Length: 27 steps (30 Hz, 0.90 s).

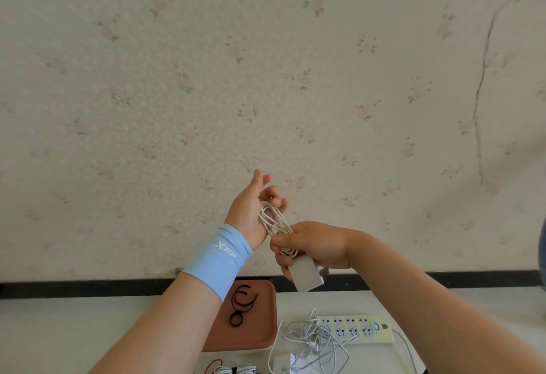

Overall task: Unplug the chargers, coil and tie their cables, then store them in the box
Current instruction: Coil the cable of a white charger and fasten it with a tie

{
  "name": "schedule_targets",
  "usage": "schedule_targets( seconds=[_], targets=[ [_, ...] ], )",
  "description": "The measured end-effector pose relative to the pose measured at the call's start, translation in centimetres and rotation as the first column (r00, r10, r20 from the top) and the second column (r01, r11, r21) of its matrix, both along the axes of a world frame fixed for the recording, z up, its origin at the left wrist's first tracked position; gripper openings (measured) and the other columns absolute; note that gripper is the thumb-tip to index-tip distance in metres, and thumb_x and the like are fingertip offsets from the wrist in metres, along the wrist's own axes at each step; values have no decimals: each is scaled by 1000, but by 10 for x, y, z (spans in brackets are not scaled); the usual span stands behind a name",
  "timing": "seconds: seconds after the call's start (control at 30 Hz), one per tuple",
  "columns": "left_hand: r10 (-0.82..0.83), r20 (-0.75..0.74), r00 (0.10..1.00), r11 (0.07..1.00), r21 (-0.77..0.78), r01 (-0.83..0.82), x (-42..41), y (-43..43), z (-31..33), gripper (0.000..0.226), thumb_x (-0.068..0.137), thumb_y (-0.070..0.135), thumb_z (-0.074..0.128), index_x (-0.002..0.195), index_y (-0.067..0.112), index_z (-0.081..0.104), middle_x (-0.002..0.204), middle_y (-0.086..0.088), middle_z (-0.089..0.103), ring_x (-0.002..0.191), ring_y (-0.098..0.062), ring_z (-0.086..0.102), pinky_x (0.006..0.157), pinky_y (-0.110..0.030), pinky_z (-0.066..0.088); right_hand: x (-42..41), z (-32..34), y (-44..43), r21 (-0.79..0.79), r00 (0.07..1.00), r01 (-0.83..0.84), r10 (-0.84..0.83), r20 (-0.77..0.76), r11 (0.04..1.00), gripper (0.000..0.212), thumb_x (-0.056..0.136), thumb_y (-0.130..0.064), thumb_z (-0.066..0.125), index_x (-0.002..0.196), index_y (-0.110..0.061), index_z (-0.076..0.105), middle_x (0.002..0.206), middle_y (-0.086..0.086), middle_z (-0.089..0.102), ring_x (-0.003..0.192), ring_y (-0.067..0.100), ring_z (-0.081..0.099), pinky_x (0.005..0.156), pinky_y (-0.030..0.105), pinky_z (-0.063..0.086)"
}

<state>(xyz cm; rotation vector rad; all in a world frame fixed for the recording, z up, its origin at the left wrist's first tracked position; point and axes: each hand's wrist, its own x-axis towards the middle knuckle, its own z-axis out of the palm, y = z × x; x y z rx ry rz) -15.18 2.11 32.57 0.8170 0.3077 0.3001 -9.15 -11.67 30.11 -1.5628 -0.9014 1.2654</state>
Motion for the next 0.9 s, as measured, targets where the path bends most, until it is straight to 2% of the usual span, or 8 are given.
schedule_targets(
  seconds=[0.07,0.13,0.2,0.27,0.47,0.7,0.8,0.9],
  targets=[
    [-134,-23,991,990,28,135,-2,7,-6,53,89,53,58,120,10,54,98,-8,72,91,-22,70,96,-40,51,3,1,-2,41,994,71,-68,-80,997,24,107,-32,45,91,-16,54,72,-1,53,70,19,61,73,33,50],
    [-314,-123,941,903,267,336,-8,11,-12,72,83,62,59,133,11,54,122,-7,68,113,-21,64,106,-41,43,8,3,-3,83,980,143,-129,-154,986,23,106,-34,47,93,-15,54,73,2,52,71,20,60,76,35,51],
    [-411,-207,888,781,421,460,-12,6,-18,63,87,54,58,133,11,58,112,-2,67,91,-11,65,93,-34,50,11,4,-3,99,973,172,-154,-169,980,24,103,-38,53,98,-15,53,75,3,53,73,21,60,78,38,52],
    [-389,-215,896,769,459,444,-13,4,-25,44,94,40,55,125,10,65,96,0,64,70,-7,57,72,-27,52,11,4,-2,92,975,189,-176,-133,978,25,102,-38,55,106,-13,51,76,5,56,74,21,63,76,37,54],
    [-299,-240,924,774,506,382,-16,11,-31,29,105,29,41,97,13,64,101,-4,68,69,-16,53,50,-25,43,3,0,10,59,967,176,-161,-198,983,13,105,-18,52,114,-11,56,89,8,65,79,20,66,77,33,56],
    [-176,-157,972,894,389,224,-17,32,-34,32,108,23,34,84,14,53,105,-11,70,97,-25,63,89,-35,50,3,-13,23,-114,931,195,-220,-292,974,31,98,-22,64,121,-2,57,109,21,66,100,36,70,83,45,61],
    [-123,-151,981,958,239,157,-19,37,-39,32,108,25,32,86,12,51,88,-11,68,89,-32,70,81,-39,56,1,-22,32,-100,922,185,-208,-326,978,28,101,-16,59,125,-3,55,113,21,60,98,36,71,77,41,61],
    [-9,-219,976,945,316,80,-18,52,-52,30,108,27,32,88,15,51,75,-3,57,69,-26,70,66,-34,53,4,-38,40,-139,899,188,-227,-373,972,37,101,-19,55,134,-4,50,128,23,53,106,44,69,81,46,61]
  ],
)
